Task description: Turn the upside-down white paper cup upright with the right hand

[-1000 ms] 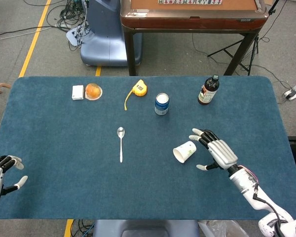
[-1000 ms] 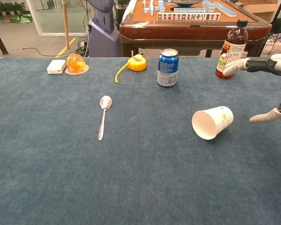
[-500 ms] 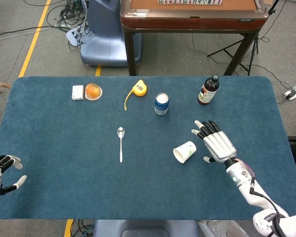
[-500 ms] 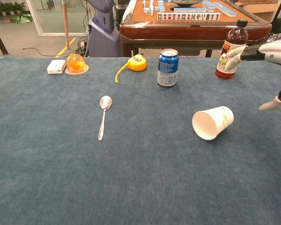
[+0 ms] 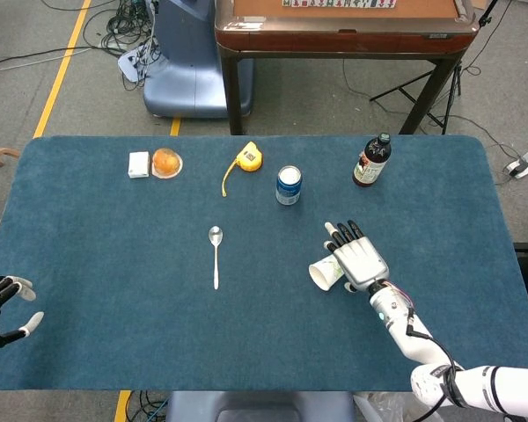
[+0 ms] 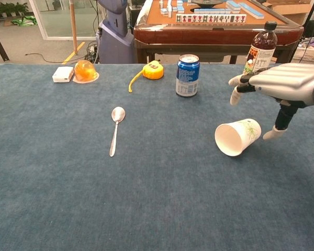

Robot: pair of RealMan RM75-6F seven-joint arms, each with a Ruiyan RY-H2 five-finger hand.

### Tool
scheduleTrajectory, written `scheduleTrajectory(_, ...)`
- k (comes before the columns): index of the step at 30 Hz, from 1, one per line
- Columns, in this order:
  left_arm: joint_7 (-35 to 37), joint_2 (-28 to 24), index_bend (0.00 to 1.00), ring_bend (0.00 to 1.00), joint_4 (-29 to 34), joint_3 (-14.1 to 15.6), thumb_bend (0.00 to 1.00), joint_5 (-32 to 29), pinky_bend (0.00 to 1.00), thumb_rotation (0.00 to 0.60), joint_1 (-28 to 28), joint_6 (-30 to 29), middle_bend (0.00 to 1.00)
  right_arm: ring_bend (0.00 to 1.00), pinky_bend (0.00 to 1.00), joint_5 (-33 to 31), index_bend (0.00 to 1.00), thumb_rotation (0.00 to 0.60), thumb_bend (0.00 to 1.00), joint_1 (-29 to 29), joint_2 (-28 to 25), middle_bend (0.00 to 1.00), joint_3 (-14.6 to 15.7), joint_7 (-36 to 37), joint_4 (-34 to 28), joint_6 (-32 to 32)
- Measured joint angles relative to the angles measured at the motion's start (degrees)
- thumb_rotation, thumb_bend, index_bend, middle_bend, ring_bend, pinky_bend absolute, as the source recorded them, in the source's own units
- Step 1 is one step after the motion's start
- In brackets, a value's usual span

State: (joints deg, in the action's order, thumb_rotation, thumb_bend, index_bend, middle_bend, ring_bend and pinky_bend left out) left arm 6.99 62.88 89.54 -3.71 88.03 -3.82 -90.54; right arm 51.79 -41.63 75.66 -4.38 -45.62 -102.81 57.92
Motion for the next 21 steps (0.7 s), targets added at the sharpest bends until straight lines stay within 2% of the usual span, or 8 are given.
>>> scheduleTrajectory(9,0.1,0.0,0.54,0.30,0.1,0.0,0.17,0.1,0.60,0.600,0.1,-0.1,0.41,0.00,0.00,0.5,0.31,0.600,0.00,-0.7,2.7,0.00,1.3,0.3,2.4,0.6)
scheduleTrajectory(21,0.5,-0.1,0.54,0.30,0.1,0.0,0.17,0.0,0.60,0.600,0.1,0.0,0.41,0.00,0.00,-0.3,0.31,0.600,0.00,-2.2,5.2,0.00,1.8,-0.2,4.5,0.0)
